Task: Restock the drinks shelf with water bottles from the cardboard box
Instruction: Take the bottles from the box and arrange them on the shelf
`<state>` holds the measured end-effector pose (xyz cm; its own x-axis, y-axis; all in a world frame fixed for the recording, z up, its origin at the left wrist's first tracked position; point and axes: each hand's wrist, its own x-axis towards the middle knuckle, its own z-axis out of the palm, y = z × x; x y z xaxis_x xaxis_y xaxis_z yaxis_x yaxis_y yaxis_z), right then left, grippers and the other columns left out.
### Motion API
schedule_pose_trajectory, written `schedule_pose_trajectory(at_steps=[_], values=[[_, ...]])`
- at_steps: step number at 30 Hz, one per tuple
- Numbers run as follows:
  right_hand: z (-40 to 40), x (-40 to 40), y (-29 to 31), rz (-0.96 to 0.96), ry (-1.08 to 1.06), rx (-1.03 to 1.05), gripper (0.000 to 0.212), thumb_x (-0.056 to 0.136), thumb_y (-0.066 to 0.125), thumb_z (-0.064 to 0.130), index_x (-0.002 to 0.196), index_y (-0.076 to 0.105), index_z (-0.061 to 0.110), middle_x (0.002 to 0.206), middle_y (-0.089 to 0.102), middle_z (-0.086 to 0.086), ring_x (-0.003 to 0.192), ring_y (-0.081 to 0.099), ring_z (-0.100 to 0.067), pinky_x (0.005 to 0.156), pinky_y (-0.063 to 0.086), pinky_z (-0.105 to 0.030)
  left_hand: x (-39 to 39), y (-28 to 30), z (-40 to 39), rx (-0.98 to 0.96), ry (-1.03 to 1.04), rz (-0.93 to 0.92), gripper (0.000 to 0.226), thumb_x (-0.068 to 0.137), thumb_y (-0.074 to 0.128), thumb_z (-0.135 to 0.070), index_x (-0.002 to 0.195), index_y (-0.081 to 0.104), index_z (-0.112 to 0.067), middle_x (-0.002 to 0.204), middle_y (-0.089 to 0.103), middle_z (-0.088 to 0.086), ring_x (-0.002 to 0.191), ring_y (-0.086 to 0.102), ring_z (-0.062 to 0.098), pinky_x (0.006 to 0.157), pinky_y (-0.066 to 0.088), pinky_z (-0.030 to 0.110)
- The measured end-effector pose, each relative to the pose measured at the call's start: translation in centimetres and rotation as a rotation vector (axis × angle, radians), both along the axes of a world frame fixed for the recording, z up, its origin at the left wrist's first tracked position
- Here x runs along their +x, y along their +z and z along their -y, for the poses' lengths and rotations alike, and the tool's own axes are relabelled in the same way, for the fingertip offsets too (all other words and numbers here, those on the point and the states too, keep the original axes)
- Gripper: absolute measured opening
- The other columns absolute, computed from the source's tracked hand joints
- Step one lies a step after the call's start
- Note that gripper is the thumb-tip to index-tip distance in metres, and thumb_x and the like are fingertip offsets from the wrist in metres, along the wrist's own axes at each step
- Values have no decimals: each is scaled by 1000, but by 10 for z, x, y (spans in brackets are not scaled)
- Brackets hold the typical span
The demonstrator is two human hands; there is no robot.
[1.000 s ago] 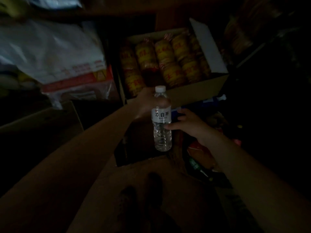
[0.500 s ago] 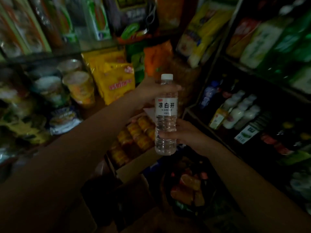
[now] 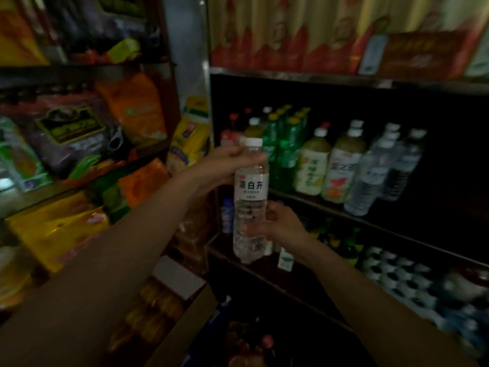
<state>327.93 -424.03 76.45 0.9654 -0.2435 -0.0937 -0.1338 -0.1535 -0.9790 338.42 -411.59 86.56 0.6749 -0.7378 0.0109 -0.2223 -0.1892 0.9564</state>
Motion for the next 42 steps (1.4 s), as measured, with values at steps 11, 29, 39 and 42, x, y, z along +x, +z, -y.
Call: schedule_pose_trajectory(at_steps=[11,29,39,42], values=[[195,-67,7,84,-336,-69,51,58,91,28,105,71,22,99,73,11,91,68,-1,73,52,-17,-34,14,223,15,-250,155,31,77,75,-36,105,69,-25,101,71,-10,94,67,5,75,53,23],[352,-94,-50,36,-604,-225,51,49,92,39,93,66,39,91,72,19,89,67,-1,87,55,-33,-52,32,410,331,-583,861,33,68,82,-40,92,74,-19,84,69,-9,79,63,5,68,49,26],[356,-51,-82,59,-810,-383,47,73,80,34,105,49,21,104,60,1,95,61,-19,74,55,-37,-29,27,435,444,-509,942,37,69,82,-38,85,69,-7,70,55,-4,66,53,13,58,39,27],[359,-46,-79,22,-824,-477,58,68,81,40,112,53,14,105,60,-2,93,62,-22,74,54,-40,-21,27,443,469,-489,960,42,68,82,-39,89,70,-5,74,59,-1,69,56,14,59,42,27]])
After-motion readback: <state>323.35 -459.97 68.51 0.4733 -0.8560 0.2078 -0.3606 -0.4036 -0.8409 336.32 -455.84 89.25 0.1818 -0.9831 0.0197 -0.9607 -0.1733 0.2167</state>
